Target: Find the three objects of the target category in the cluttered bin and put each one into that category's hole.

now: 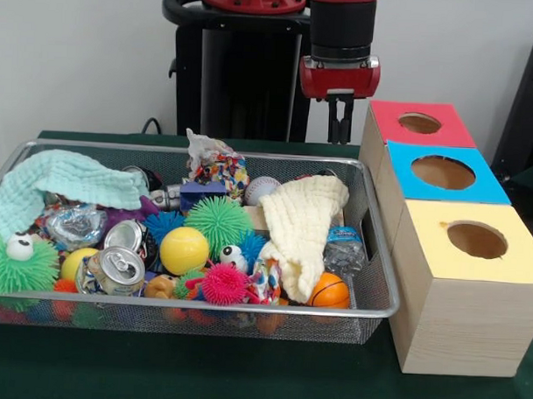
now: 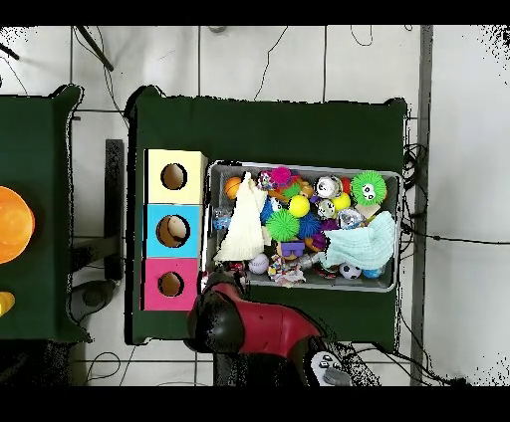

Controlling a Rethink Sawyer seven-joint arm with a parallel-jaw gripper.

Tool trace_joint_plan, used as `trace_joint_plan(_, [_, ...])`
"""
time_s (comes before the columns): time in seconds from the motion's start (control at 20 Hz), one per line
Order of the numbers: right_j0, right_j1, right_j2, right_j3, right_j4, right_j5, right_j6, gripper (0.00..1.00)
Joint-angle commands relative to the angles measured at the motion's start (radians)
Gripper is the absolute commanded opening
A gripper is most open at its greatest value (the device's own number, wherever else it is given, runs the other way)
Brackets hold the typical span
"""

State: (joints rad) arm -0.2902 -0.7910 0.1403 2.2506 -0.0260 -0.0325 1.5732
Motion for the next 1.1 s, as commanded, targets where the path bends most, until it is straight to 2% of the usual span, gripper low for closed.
trace_joint_plan(0.05, [0.015,0.019,0.019,-0.114,-0.072,-0.243,0.168,0.0])
trace_joint_plan(0.65, [0.015,-0.039,-0.002,-0.103,-0.157,-0.393,0.15,0.0])
trace_joint_plan(0.8, [-0.001,-0.051,0.008,-0.097,-0.177,-0.385,0.148,0.0])
trace_joint_plan(1.1, [-0.036,-0.124,0.047,-0.068,-0.194,-0.285,0.159,0.0])
